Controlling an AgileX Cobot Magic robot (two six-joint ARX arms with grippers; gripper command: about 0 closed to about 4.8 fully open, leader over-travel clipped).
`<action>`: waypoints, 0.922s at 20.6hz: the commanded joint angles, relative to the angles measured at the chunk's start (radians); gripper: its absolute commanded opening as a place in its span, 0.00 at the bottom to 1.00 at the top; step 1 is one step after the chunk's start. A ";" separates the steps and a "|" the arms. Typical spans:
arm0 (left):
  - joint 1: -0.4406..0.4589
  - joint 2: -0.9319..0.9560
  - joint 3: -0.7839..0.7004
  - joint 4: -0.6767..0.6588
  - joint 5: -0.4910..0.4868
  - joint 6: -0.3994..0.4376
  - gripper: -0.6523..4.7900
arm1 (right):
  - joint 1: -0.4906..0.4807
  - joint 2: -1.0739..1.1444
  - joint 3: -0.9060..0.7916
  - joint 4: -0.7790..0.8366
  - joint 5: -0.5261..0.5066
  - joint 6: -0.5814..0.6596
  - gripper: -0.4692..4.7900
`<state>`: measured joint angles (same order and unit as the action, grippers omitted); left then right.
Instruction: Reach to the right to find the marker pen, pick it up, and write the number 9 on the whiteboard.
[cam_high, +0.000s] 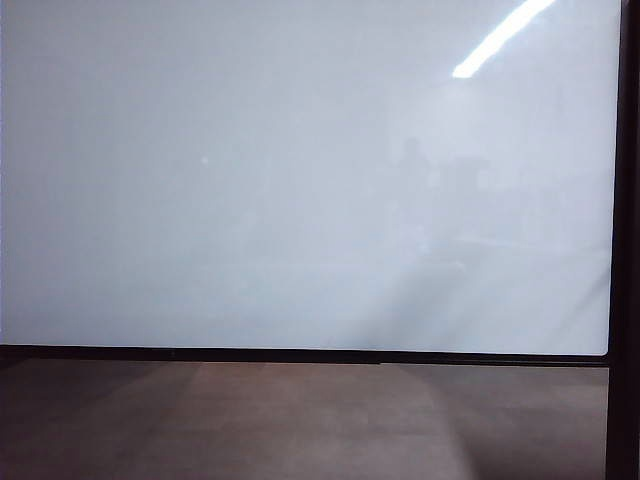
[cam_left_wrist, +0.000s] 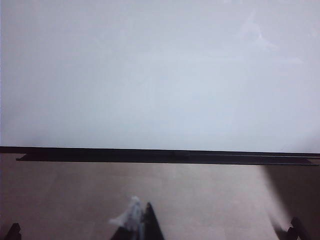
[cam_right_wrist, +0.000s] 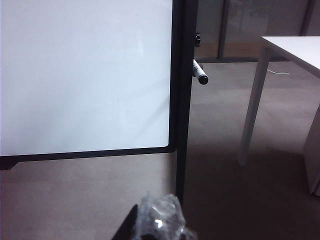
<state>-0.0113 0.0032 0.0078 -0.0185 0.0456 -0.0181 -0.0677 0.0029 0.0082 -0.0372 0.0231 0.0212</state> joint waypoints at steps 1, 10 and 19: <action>0.000 0.001 0.001 0.013 0.003 0.003 0.11 | 0.001 -0.001 -0.002 0.012 0.000 0.001 0.09; -0.145 0.001 0.000 0.013 -0.066 0.003 0.11 | 0.001 -0.001 -0.002 0.012 0.000 0.001 0.09; -0.772 0.001 0.001 0.012 -0.086 0.003 0.11 | 0.002 -0.001 -0.002 0.018 0.000 0.194 0.09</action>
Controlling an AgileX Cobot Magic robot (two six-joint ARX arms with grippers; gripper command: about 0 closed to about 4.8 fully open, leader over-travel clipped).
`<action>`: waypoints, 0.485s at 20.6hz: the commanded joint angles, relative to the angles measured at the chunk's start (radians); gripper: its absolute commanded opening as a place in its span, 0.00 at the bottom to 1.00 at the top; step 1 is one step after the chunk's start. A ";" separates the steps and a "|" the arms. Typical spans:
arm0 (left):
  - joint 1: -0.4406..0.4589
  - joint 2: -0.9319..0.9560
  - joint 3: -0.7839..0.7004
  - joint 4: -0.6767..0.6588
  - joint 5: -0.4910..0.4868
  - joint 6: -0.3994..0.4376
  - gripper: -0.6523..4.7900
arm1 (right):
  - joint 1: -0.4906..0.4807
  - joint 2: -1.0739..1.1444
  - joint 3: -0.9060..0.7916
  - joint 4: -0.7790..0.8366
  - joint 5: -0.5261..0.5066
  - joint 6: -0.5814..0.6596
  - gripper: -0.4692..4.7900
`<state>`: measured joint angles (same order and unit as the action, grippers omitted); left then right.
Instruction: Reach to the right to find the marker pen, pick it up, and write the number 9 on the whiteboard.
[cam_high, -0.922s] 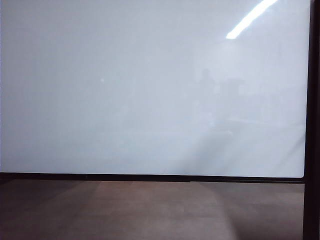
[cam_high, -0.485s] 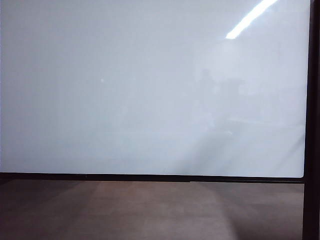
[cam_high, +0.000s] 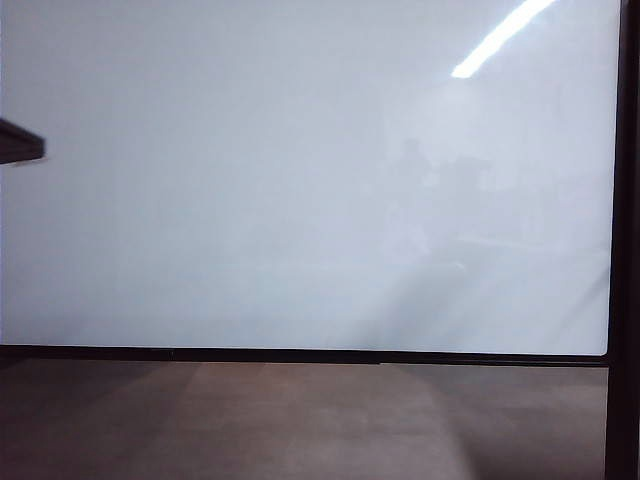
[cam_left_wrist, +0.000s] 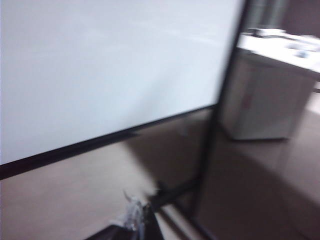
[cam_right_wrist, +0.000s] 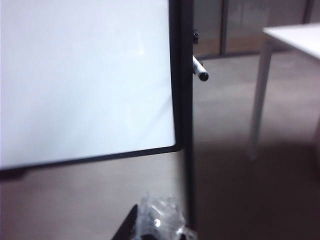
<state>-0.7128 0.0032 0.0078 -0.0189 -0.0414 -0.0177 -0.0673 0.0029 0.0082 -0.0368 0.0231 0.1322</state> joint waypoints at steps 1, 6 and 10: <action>-0.121 0.001 0.001 0.013 0.001 0.003 0.11 | 0.002 -0.001 -0.002 0.028 0.000 0.104 0.09; -0.189 0.001 0.001 0.013 0.000 0.002 0.11 | -0.004 0.000 0.052 0.254 0.091 0.104 0.09; -0.189 0.001 0.001 0.013 0.000 0.002 0.11 | -0.005 0.124 0.304 0.446 0.228 -0.017 0.09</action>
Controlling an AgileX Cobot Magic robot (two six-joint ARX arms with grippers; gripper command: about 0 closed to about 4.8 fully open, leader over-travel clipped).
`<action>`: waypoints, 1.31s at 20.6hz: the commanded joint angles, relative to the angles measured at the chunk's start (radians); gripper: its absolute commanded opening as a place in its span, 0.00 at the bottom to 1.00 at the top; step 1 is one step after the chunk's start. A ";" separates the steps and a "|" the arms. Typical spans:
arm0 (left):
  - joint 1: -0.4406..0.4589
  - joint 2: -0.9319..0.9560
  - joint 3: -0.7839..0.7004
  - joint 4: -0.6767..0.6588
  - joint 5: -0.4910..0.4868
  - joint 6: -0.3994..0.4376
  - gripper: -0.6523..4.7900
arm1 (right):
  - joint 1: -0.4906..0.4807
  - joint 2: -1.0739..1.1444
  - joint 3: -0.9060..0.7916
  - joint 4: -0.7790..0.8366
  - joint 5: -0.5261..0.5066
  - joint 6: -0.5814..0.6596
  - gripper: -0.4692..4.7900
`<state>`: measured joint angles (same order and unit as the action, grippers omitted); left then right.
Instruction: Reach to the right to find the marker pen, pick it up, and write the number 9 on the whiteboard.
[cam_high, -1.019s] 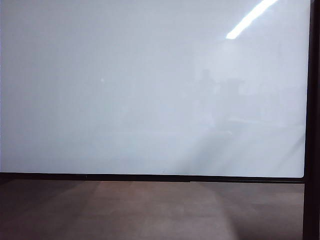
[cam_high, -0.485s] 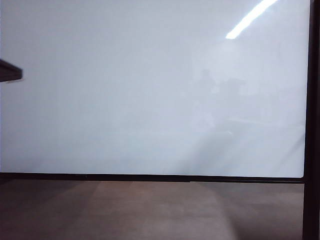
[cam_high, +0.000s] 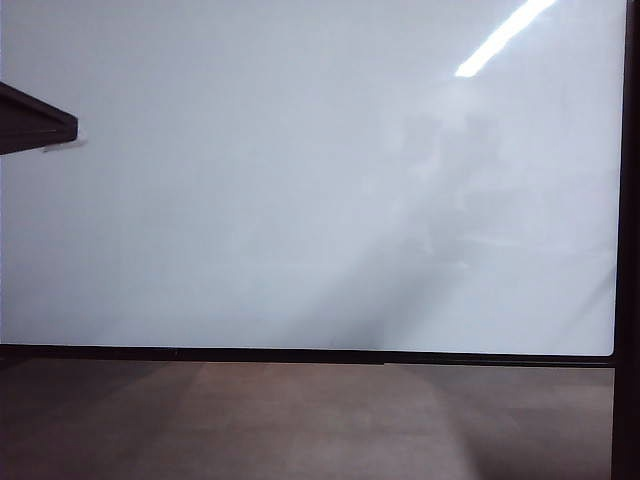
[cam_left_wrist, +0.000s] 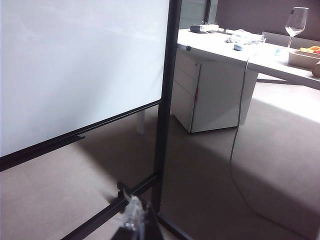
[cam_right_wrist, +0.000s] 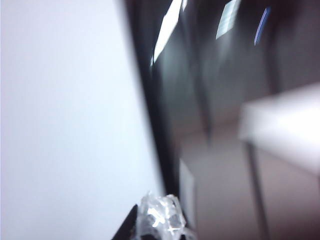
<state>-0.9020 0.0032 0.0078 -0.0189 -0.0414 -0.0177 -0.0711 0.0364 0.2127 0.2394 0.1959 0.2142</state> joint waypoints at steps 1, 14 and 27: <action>0.000 0.001 0.001 0.013 0.000 0.003 0.11 | -0.002 0.181 0.157 0.279 0.057 -0.158 0.09; 0.000 0.001 0.000 0.012 0.000 0.002 0.11 | -0.319 1.411 0.529 0.759 -0.618 -0.089 0.95; 0.000 0.001 0.000 0.013 0.000 0.002 0.11 | -0.319 2.063 0.647 1.148 -0.643 -0.032 1.00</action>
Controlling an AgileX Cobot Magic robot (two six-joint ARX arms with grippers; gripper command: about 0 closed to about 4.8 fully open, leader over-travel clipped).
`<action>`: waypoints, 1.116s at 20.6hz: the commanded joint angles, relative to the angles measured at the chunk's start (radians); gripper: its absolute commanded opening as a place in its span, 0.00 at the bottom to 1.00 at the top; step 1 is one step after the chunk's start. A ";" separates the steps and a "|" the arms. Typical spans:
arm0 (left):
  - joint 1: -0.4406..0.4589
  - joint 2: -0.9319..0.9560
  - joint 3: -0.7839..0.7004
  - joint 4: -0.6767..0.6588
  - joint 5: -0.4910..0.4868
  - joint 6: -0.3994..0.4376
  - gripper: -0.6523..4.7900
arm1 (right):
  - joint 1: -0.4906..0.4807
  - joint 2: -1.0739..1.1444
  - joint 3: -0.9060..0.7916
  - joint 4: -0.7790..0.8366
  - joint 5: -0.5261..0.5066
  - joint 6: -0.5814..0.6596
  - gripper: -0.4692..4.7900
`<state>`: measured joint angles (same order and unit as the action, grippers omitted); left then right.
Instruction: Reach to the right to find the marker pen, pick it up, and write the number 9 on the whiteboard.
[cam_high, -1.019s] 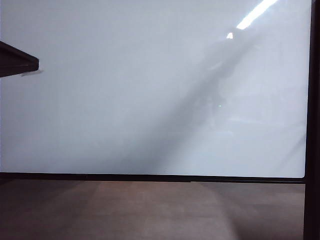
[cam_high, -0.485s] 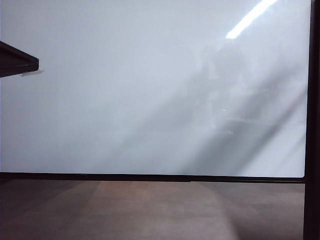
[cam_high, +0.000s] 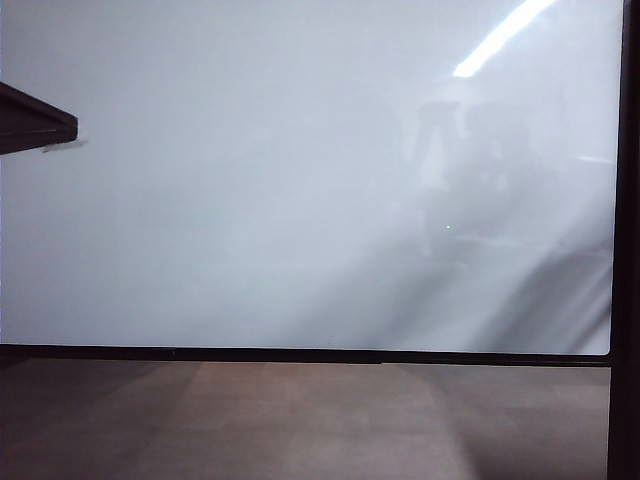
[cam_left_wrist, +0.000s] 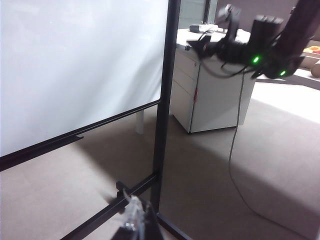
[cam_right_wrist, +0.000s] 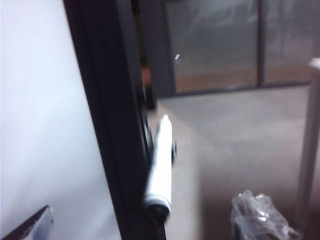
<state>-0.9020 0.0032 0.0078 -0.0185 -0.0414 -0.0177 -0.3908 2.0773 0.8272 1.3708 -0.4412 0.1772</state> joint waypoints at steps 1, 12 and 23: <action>0.000 0.001 0.000 0.012 0.000 0.002 0.11 | 0.001 0.050 0.056 0.014 -0.006 0.005 1.00; 0.000 0.001 0.000 0.012 0.000 0.003 0.11 | 0.039 0.087 0.161 -0.090 -0.006 -0.075 0.89; 0.000 0.001 0.000 0.012 0.000 0.002 0.11 | 0.047 0.087 0.162 -0.087 0.029 -0.080 0.68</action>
<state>-0.9020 0.0032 0.0078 -0.0189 -0.0414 -0.0177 -0.3435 2.1685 0.9871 1.2690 -0.4149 0.0978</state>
